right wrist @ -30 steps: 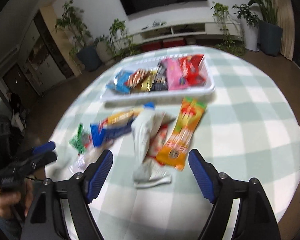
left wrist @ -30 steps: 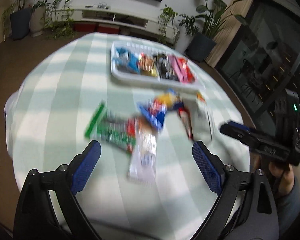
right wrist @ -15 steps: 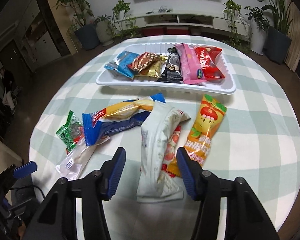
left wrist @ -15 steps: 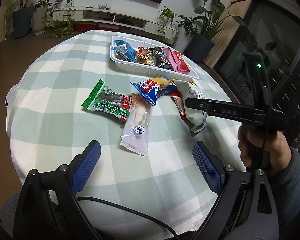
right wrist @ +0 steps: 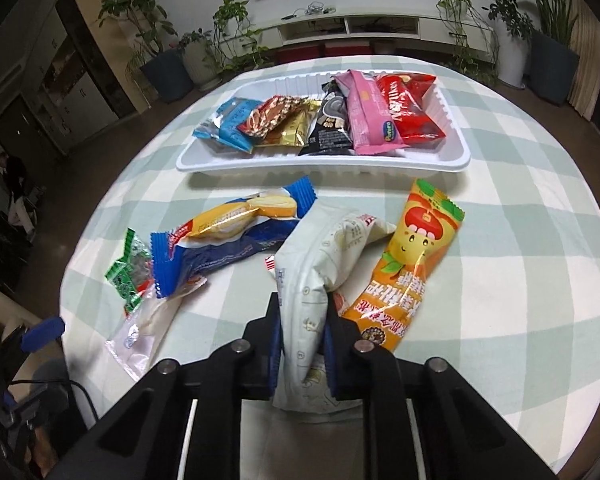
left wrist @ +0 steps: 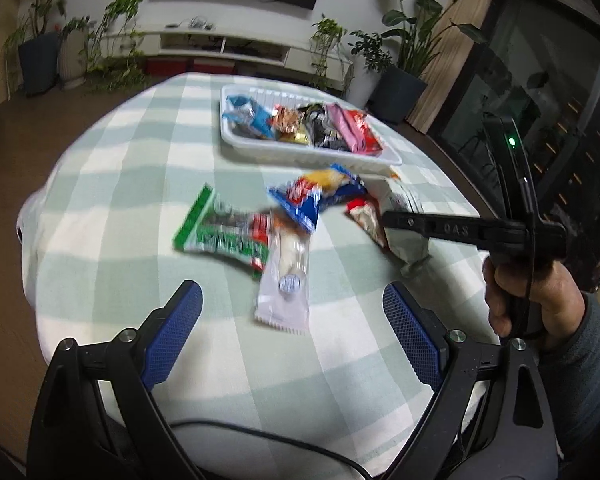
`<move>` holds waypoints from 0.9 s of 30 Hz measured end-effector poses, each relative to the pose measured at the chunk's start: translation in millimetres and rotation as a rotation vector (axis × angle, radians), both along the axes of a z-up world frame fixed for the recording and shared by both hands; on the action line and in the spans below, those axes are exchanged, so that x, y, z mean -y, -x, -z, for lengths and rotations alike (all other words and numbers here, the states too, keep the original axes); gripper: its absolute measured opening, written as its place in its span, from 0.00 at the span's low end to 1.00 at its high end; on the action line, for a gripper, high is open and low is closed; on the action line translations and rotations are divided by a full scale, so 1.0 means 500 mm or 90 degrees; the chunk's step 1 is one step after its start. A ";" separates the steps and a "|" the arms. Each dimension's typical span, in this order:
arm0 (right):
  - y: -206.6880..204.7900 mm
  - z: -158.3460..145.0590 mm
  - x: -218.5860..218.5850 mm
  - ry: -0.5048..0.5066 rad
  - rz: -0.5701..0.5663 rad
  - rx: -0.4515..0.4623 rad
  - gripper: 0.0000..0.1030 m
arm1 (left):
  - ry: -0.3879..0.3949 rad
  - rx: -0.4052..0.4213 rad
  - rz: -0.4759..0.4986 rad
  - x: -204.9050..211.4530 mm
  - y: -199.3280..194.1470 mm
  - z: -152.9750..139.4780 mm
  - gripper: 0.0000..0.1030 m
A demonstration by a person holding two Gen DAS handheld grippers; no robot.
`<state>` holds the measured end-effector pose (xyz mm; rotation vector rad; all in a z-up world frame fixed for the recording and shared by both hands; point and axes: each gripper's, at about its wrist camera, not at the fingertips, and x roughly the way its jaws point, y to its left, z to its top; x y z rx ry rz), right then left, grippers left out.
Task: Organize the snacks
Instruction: 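Grasp the white pouch with the right tool while the left tool grasps the blue-yellow cake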
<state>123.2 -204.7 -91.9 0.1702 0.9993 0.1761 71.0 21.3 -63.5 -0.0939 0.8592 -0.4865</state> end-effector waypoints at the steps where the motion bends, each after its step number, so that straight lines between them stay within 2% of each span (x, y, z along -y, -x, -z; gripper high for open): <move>1: 0.005 -0.003 0.004 -0.006 0.003 0.004 0.18 | -0.007 0.004 0.001 0.002 -0.007 -0.005 0.88; 5: 0.036 -0.022 0.027 -0.037 0.017 0.031 0.17 | -0.057 0.022 0.026 0.026 -0.054 -0.030 0.88; 9: 0.072 -0.041 0.053 -0.070 0.033 0.056 0.17 | -0.119 0.039 0.072 0.076 -0.107 -0.051 0.83; 11: 0.087 -0.046 0.065 -0.090 0.033 0.065 0.17 | -0.161 0.043 0.117 0.118 -0.143 -0.056 0.79; 13: 0.099 -0.049 0.072 -0.103 0.027 0.072 0.17 | -0.192 0.035 0.160 0.155 -0.173 -0.053 0.68; 15: 0.109 -0.049 0.081 -0.113 0.022 0.081 0.17 | -0.247 0.015 0.204 0.200 -0.212 -0.038 0.66; 20: 0.114 -0.021 0.107 -0.142 0.029 0.077 0.17 | -0.343 -0.016 0.272 0.280 -0.268 0.007 0.66; 23: 0.115 -0.004 0.118 -0.158 0.034 0.072 0.17 | -0.373 -0.043 0.295 0.312 -0.290 0.042 0.66; 27: 0.119 -0.002 0.124 -0.170 0.026 0.082 0.17 | -0.404 -0.080 0.292 0.327 -0.316 0.089 0.66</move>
